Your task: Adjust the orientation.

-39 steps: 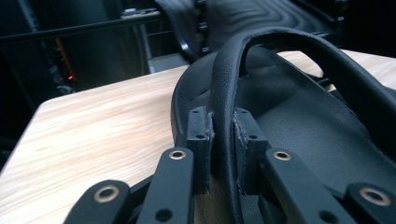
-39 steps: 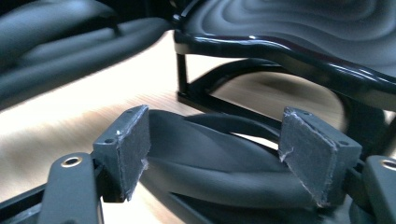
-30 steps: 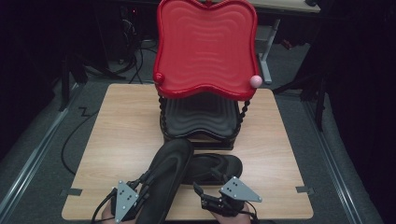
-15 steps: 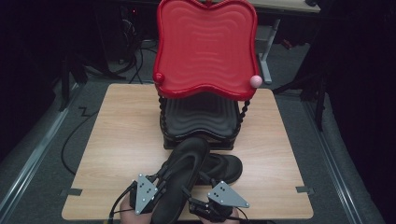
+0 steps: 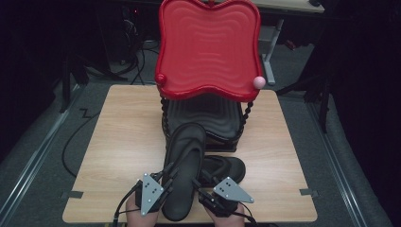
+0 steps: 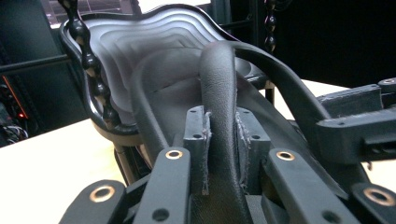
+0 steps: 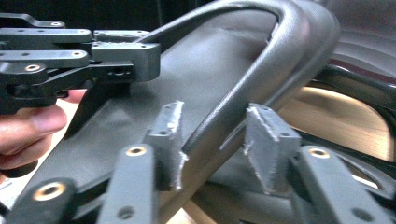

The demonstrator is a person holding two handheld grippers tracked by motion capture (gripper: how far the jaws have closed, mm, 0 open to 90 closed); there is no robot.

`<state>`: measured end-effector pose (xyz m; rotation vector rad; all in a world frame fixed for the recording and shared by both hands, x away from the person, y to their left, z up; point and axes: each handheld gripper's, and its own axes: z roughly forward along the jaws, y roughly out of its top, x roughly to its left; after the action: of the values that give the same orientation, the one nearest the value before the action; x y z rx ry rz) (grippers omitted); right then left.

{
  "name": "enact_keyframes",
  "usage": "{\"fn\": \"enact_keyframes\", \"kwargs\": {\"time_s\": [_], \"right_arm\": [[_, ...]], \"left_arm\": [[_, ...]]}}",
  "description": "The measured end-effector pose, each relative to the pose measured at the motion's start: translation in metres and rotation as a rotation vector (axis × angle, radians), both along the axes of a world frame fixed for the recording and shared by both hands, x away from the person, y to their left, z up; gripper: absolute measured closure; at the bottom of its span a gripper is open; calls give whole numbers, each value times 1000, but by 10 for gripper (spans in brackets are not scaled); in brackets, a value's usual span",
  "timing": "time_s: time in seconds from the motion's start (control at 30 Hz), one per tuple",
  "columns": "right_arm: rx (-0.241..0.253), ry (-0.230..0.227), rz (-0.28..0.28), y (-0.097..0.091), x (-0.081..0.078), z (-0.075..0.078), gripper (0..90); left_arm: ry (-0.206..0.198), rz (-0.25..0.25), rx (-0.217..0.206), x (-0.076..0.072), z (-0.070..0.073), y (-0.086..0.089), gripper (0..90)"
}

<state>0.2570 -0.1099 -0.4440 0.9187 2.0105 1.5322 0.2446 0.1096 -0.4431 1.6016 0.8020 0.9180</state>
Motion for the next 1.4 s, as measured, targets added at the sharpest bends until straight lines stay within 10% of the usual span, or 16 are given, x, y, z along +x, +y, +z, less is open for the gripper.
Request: {"fn": "enact_keyframes", "kwargs": {"time_s": [0.2,0.7,0.87,1.13,1.4], "right_arm": [[20,-38,-45,-7,11,4,767],[-7,-193,-137,10,84,33,825],[-22,-152,-188,19,101,30,829],[-45,-123,-262,20,110,26,847],[-45,-126,-281,19,110,27,846]], "left_arm": [[-19,-3,-2,17,-1,-12,764],[-76,83,-28,101,14,-11,765],[-55,119,-36,118,3,-14,749],[-117,98,-32,92,6,-17,553],[-24,47,-59,60,-11,-24,535]]}}
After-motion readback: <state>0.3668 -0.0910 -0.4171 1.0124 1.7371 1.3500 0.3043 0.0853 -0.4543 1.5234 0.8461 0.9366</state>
